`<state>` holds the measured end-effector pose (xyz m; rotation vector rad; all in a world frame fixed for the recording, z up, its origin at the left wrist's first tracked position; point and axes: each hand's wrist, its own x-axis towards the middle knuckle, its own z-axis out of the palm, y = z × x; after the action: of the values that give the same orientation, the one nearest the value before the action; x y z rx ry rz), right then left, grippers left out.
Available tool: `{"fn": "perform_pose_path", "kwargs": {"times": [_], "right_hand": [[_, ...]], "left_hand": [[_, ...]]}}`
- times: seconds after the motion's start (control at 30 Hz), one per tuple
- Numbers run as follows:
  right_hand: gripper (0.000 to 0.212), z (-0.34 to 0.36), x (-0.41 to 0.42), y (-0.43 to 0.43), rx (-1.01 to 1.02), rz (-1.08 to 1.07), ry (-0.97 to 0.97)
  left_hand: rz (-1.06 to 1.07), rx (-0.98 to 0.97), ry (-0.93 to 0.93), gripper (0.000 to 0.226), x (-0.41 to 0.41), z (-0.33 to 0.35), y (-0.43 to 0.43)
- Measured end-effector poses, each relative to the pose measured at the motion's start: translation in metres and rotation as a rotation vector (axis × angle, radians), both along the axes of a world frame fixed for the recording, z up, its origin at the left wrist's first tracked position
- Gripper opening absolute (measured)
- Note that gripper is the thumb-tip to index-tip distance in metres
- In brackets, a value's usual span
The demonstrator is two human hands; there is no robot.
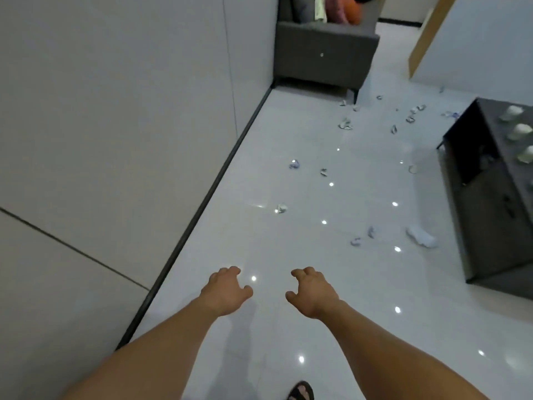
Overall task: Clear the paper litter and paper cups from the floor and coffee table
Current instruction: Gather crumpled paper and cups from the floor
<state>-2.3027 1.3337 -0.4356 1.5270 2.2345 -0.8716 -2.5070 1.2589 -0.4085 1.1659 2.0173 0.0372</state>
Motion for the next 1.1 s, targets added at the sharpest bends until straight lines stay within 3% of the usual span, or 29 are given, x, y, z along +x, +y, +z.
{"fn": "perform_pose_path", "kwargs": {"times": [0.43,0.87,1.1], "right_hand": [[0.065,0.041,0.167,0.126,0.088,-0.276,-0.024],[0.065,0.048,0.286,0.308,0.132,-0.491,-0.067],[0.066,0.022,0.335,0.405,0.049,-0.423,-0.040]], "left_hand": [[-0.391,0.113,0.097,0.070,0.156,0.038,0.200],[-0.563,0.138,0.038,0.069,0.261,0.043,0.434],[-0.533,0.058,0.056,0.068,0.318,0.026,0.520]]}}
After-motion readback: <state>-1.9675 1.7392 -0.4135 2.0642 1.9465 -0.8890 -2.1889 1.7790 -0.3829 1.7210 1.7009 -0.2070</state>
